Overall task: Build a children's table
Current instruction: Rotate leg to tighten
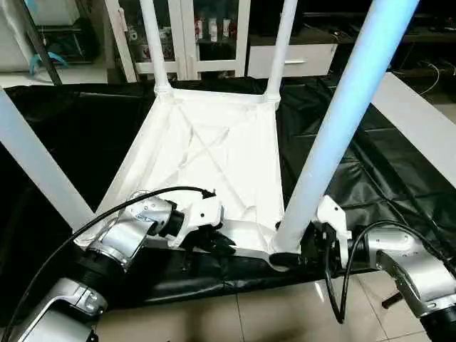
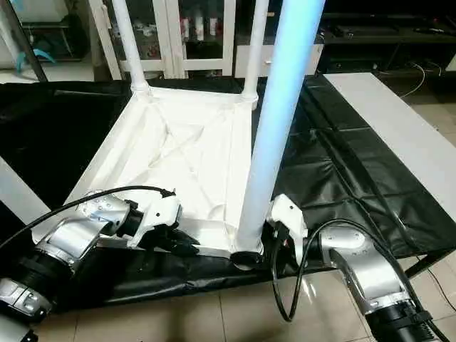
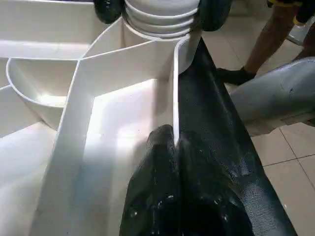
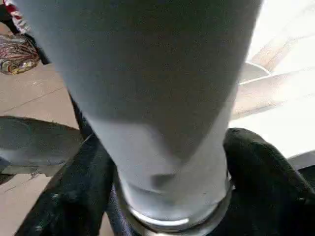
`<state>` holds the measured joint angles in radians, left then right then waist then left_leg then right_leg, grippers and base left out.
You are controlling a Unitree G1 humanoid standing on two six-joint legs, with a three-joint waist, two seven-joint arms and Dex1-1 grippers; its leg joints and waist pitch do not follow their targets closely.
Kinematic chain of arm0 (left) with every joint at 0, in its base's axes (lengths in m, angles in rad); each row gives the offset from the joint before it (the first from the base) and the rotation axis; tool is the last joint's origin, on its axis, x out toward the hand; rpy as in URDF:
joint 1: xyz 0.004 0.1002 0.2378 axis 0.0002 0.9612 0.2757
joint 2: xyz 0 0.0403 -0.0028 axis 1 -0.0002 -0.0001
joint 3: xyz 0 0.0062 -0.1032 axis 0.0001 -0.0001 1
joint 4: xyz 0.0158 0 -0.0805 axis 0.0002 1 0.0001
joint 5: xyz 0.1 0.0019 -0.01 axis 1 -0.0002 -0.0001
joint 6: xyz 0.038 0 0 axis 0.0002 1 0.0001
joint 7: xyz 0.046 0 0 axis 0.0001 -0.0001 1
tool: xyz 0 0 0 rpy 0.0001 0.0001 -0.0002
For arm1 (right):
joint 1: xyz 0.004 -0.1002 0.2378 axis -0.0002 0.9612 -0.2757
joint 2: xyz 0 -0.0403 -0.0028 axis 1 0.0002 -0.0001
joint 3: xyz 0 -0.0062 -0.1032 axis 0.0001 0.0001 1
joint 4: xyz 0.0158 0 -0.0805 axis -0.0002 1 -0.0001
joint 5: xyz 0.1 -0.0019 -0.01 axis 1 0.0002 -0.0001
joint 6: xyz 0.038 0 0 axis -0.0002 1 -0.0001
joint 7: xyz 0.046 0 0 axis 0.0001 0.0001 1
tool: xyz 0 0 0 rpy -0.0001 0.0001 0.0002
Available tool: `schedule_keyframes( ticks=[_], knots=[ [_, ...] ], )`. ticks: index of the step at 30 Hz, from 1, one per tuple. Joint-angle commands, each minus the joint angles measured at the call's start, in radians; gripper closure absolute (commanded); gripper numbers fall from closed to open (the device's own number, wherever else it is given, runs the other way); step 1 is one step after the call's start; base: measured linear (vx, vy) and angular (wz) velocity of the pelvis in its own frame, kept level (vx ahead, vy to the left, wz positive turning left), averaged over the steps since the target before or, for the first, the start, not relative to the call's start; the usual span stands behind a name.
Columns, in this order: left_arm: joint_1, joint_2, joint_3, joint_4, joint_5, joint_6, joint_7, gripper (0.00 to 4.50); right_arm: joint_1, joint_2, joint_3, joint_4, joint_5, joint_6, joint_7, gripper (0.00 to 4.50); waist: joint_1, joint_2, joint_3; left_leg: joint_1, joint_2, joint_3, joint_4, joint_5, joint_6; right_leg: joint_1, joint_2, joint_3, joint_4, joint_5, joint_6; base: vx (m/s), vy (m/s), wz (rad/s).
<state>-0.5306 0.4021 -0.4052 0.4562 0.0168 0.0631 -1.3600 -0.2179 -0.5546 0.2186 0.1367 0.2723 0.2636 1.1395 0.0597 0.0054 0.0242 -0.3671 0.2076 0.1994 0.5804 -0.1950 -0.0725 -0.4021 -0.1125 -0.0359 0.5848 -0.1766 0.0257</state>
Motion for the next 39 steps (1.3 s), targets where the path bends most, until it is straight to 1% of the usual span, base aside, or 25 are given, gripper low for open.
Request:
schedule_keyframes(
  ticks=[1, 4, 6, 11, 14, 15, 16, 17, 18, 19, 20, 22, 23, 24, 25, 27, 28, 30, 32, 33, 34, 35, 36, 37, 39],
  knots=[
    [0.026, -0.009, -0.06, 0.012, 0.029, 0.017, -0.019, 4.5, -0.003, -0.006, 0.014, -0.009, -0.006, -0.002, 0.007, 1.35, 0.001, -0.013, -0.049, 0.011, 0.02, -0.002, -0.063, -0.156, 0.083, 0.043, -0.017, 0.018, -0.044, -0.094, -0.258, 0.0, 0.0, 0.0],
    [0.029, -0.009, -0.062, 0.006, 0.03, 0.021, -0.019, 4.5, -0.01, -0.007, 0.021, 0.002, -0.015, -0.01, 0.011, 1.48, 0.0, -0.014, -0.05, 0.011, 0.019, -0.002, -0.061, -0.149, 0.085, 0.043, -0.016, 0.018, -0.043, -0.084, -0.26, 0.0, 0.0, 0.0],
    [0.03, -0.008, -0.062, 0.004, 0.029, 0.022, -0.019, 4.5, -0.012, -0.005, 0.022, 0.005, -0.017, -0.011, 0.013, 1.7, 0.001, -0.014, -0.05, 0.012, 0.019, -0.001, -0.061, -0.153, 0.085, 0.042, -0.016, 0.018, -0.043, -0.09, -0.26, 0.0, 0.0, 0.0],
    [0.034, -0.007, -0.067, 0.001, 0.03, 0.029, -0.024, 4.5, -0.011, 0.012, 0.009, 0.009, -0.007, -0.011, 0.009, 1.76, 0.0, -0.014, -0.049, 0.01, 0.019, -0.002, -0.061, -0.16, 0.083, 0.042, -0.016, 0.018, -0.043, -0.097, -0.26, 0.0, 0.0, 0.0],
    [0.031, -0.025, -0.063, 0.024, 0.056, 0.019, 0.04, 4.5, -0.033, 0.093, -0.044, 0.064, -0.013, -0.009, -0.139, 1.76, -0.003, -0.011, -0.047, 0.01, 0.019, -0.002, -0.063, -0.195, 0.069, 0.036, -0.018, 0.019, -0.047, -0.145, -0.253, 0.0, 0.0, 0.0],
    [0.02, -0.047, -0.051, 0.06, 0.077, -0.002, 0.114, 4.5, -0.05, 0.13, -0.065, 0.108, -0.034, -0.01, -0.231, 1.76, -0.007, -0.014, -0.043, 0.008, 0.018, -0.005, -0.069, -0.228, 0.047, 0.037, -0.017, 0.018, -0.053, -0.194, -0.239, 0.0, 0.0, 0.0],
    [0.001, -0.082, -0.029, 0.11, 0.094, -0.015, 0.213, 4.5, -0.074, 0.178, -0.093, 0.17, -0.061, -0.01, -0.359, 1.77, -0.021, -0.013, -0.034, 0.006, 0.014, -0.005, -0.075, -0.293, 0.011, 0.028, -0.014, 0.016, -0.063, -0.297, -0.213, -0.065, -0.005, -0.05],
    [-0.011, -0.105, -0.015, 0.137, 0.101, -0.014, 0.27, 4.5, -0.087, 0.209, -0.114, 0.207, -0.072, -0.006, -0.441, 1.77, -0.026, -0.009, -0.034, 0.009, 0.012, -0.01, -0.076, -0.336, -0.01, 0.026, -0.018, 0.014, -0.068, -0.368, -0.196, -0.065, -0.005, -0.05],
    [-0.02, -0.122, -0.005, 0.157, 0.105, -0.01, 0.311, 4.5, -0.097, 0.233, -0.13, 0.234, -0.08, -0.002, -0.503, 1.78, -0.036, -0.016, -0.039, 0.012, 0.009, -0.019, -0.076, -0.374, -0.04, 0.03, -0.021, 0.011, -0.075, -0.456, -0.155, -0.087, 0.001, -0.09],
    [-0.05, -0.172, 0.02, 0.196, 0.113, 0.025, 0.426, 4.5, -0.121, 0.325, -0.205, 0.291, -0.044, 0.03, -0.675, 1.78, -0.041, -0.015, -0.041, 0.004, 0.01, -0.024, -0.081, -0.364, -0.047, 0.033, -0.022, 0.011, -0.075, -0.449, -0.137, -0.082, 0.013, -0.13],
    [-0.055, -0.181, 0.026, 0.204, 0.114, 0.032, 0.448, 4.5, -0.125, 0.34, -0.216, 0.301, -0.039, 0.035, -0.702, 1.78, -0.045, -0.012, -0.038, 0.009, 0.009, -0.024, -0.083, -0.385, -0.051, 0.025, -0.019, 0.009, -0.082, -0.46, -0.126, -0.082, 0.013, -0.13],
    [-0.081, -0.221, 0.052, 0.238, 0.114, 0.059, 0.546, 4.5, -0.145, 0.391, -0.244, 0.339, -0.035, 0.035, -0.802, 1.78, -0.051, -0.014, -0.039, 0.017, 0.006, -0.024, -0.078, -0.426, -0.046, 0.018, -0.016, 0.008, -0.089, -0.481, -0.121, -0.034, 0.008, -0.04],
    [-0.098, -0.244, 0.068, 0.262, 0.117, 0.074, 0.615, 4.5, -0.158, 0.417, -0.246, 0.361, -0.048, 0.018, -0.854, 1.78, -0.051, -0.01, -0.038, 0.022, 0.004, -0.022, -0.076, -0.438, -0.038, 0.011, -0.015, 0.009, -0.094, -0.485, -0.124, 0.0, 0.0, 0.0],
    [-0.116, -0.269, 0.086, 0.291, 0.12, 0.09, 0.695, 4.5, -0.174, 0.445, -0.241, 0.384, -0.067, -0.005, -0.909, 1.78, -0.053, -0.011, -0.037, 0.02, 0.004, -0.022, -0.077, -0.445, -0.035, 0.01, -0.014, 0.008, -0.097, -0.493, -0.123, 0.0, 0.0, 0.0],
    [-0.132, -0.289, 0.1, 0.315, 0.126, 0.097, 0.761, 4.5, -0.189, 0.474, -0.24, 0.409, -0.084, -0.027, -0.955, 1.78, -0.058, -0.007, -0.037, 0.018, 0.003, -0.026, -0.078, -0.454, -0.04, 0.012, -0.014, 0.004, -0.096, -0.505, -0.119, 0.0, 0.0, 0.0],
    [-0.149, -0.31, 0.116, 0.344, 0.132, 0.098, 0.832, 4.5, -0.208, 0.508, -0.24, 0.44, -0.101, -0.05, -1.004, 1.78, -0.058, -0.009, -0.041, 0.018, 0.003, -0.027, -0.078, -0.445, -0.04, 0.015, -0.016, 0.002, -0.098, -0.498, -0.115, 0.0, 0.0, 0.0],
    [-0.166, -0.331, 0.136, 0.377, 0.134, 0.079, 0.89, 4.5, -0.227, 0.535, -0.23, 0.474, -0.13, -0.074, -1.055, 1.78, -0.054, -0.01, -0.043, 0.014, 0.003, -0.025, -0.08, -0.403, -0.024, 0.02, -0.014, 0.004, -0.096, -0.436, -0.126, 0.0, 0.0, 0.0],
    [-0.198, -0.372, 0.168, 0.44, 0.142, 0.033, 1.011, 4.5, -0.271, 0.617, -0.189, 0.559, -0.168, -0.117, -1.099, 1.78, -0.059, -0.012, -0.039, 0.008, 0.0, -0.024, -0.081, -0.403, -0.02, 0.018, -0.014, 0.004, -0.097, -0.436, -0.134, 0.0, 0.0, 0.0],
    [-0.204, -0.38, 0.173, 0.45, 0.144, 0.022, 1.032, 4.5, -0.282, 0.641, -0.184, 0.58, -0.172, -0.125, -1.105, 1.78, -0.057, -0.014, -0.041, 0.01, -0.002, -0.024, -0.08, -0.403, -0.007, 0.02, -0.014, 0.003, -0.098, -0.447, -0.126, 0.0, 0.0, 0.0],
    [-0.208, -0.385, 0.175, 0.456, 0.143, 0.014, 1.045, 4.5, -0.291, 0.658, -0.173, 0.599, -0.169, -0.127, -1.083, 1.78, -0.055, -0.021, -0.04, 0.011, -0.002, -0.022, -0.078, -0.405, 0.001, 0.017, -0.014, 0.004, -0.1, -0.452, -0.123, 0.0, 0.0, 0.0],
    [-0.212, -0.387, 0.173, 0.461, 0.142, 0.0, 1.05, 4.5, -0.299, 0.666, -0.155, 0.611, -0.174, -0.148, -1.052, 1.78, -0.054, -0.019, -0.04, 0.01, -0.001, -0.023, -0.08, -0.402, 0.017, 0.019, -0.017, 0.004, -0.099, -0.45, -0.123, 0.0, 0.0, 0.0],
    [-0.214, -0.387, 0.172, 0.465, 0.142, -0.005, 1.052, 4.5, -0.302, 0.667, -0.149, 0.615, -0.178, -0.158, -1.045, 1.78, -0.054, -0.02, -0.04, 0.007, -0.002, -0.024, -0.081, -0.397, 0.021, 0.02, -0.018, 0.003, -0.099, -0.451, -0.121, 0.0, 0.0, 0.0],
    [-0.213, -0.382, 0.171, 0.465, 0.139, -0.019, 1.043, 4.5, -0.299, 0.666, -0.145, 0.597, -0.171, -0.172, -1.008, 1.78, -0.053, -0.022, -0.041, 0.005, -0.002, -0.024, -0.082, -0.388, 0.028, 0.023, -0.018, 0.002, -0.099, -0.454, -0.115, 0.0, 0.0, 0.0],
    [-0.209, -0.369, 0.163, 0.466, 0.138, -0.045, 1.015, 4.5, -0.286, 0.655, -0.154, 0.549, -0.145, -0.208, -0.943, 1.78, -0.051, -0.021, -0.04, 0.006, -0.002, -0.023, -0.082, -0.386, 0.031, 0.021, -0.02, 0.003, -0.1, -0.457, -0.114, 0.0, 0.0, 0.0],
    [-0.205, -0.359, 0.159, 0.462, 0.139, -0.057, 0.994, 4.5, -0.279, 0.637, -0.151, 0.524, -0.157, -0.238, -0.942, 1.22, -0.045, -0.025, -0.042, 0.006, -0.001, -0.02, -0.081, -0.349, 0.046, 0.021, -0.021, 0.007, -0.099, -0.435, -0.115, 0.0, 0.0, 0.0]
  ],
)
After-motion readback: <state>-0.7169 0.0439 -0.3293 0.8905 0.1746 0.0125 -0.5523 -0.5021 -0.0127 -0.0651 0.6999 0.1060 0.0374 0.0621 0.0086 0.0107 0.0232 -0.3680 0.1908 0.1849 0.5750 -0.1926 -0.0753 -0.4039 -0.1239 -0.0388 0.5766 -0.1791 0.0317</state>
